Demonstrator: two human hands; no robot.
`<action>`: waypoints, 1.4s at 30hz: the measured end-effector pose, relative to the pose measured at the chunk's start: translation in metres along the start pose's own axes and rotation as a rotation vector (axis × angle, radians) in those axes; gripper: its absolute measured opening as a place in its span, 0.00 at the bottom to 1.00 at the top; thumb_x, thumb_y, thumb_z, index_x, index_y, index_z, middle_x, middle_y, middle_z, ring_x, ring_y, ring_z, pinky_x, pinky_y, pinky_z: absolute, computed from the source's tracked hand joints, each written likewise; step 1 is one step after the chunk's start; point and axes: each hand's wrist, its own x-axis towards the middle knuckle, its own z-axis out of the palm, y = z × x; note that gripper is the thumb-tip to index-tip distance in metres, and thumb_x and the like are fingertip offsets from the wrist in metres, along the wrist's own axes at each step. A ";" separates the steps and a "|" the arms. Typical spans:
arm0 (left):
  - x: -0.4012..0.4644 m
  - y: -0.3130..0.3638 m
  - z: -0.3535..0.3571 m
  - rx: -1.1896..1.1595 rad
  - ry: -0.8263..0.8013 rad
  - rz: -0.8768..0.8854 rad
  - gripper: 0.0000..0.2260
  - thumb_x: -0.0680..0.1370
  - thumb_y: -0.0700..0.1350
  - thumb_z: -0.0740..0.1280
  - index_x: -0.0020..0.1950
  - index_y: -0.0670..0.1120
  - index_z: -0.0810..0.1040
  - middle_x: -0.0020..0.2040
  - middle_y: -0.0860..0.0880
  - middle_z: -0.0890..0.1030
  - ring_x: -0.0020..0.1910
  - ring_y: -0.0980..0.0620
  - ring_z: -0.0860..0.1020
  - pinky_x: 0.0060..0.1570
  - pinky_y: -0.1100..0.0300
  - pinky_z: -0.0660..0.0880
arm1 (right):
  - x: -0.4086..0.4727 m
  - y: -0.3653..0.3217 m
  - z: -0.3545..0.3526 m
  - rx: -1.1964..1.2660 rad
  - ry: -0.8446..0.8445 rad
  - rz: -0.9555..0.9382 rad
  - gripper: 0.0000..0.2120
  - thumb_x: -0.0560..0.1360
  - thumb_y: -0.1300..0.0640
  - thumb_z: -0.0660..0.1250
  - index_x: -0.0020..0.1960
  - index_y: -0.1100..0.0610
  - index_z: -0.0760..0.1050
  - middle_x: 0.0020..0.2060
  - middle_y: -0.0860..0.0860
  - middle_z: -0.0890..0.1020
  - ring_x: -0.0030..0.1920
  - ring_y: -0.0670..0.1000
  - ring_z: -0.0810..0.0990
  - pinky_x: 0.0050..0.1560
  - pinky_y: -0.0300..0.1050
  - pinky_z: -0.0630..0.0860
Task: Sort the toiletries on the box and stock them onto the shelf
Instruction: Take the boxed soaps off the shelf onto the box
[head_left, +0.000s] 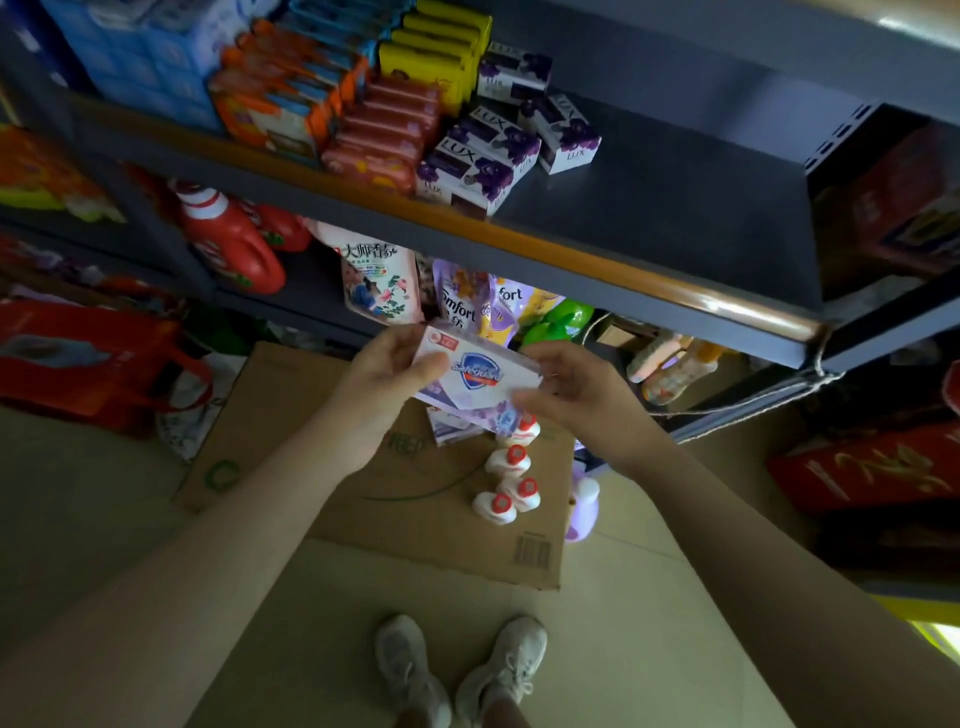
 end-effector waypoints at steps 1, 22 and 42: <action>-0.001 -0.001 0.002 -0.065 -0.023 -0.053 0.06 0.78 0.40 0.61 0.53 0.43 0.75 0.48 0.48 0.83 0.49 0.52 0.81 0.49 0.61 0.77 | -0.002 -0.003 0.002 0.048 0.034 -0.005 0.15 0.72 0.61 0.71 0.56 0.54 0.72 0.41 0.56 0.78 0.40 0.50 0.78 0.47 0.51 0.76; 0.012 -0.023 -0.009 -0.114 0.113 -0.461 0.05 0.77 0.45 0.65 0.50 0.44 0.77 0.43 0.45 0.83 0.43 0.48 0.81 0.51 0.54 0.77 | 0.042 0.014 0.017 0.039 -0.050 0.473 0.11 0.80 0.53 0.57 0.49 0.57 0.75 0.33 0.50 0.78 0.27 0.46 0.74 0.30 0.38 0.66; 0.127 -0.225 -0.029 0.174 0.313 -0.301 0.09 0.74 0.41 0.68 0.53 0.45 0.74 0.51 0.46 0.80 0.46 0.50 0.79 0.43 0.58 0.76 | 0.102 0.117 -0.007 -0.258 -0.052 0.082 0.11 0.77 0.65 0.61 0.44 0.51 0.75 0.36 0.42 0.80 0.35 0.34 0.76 0.39 0.25 0.69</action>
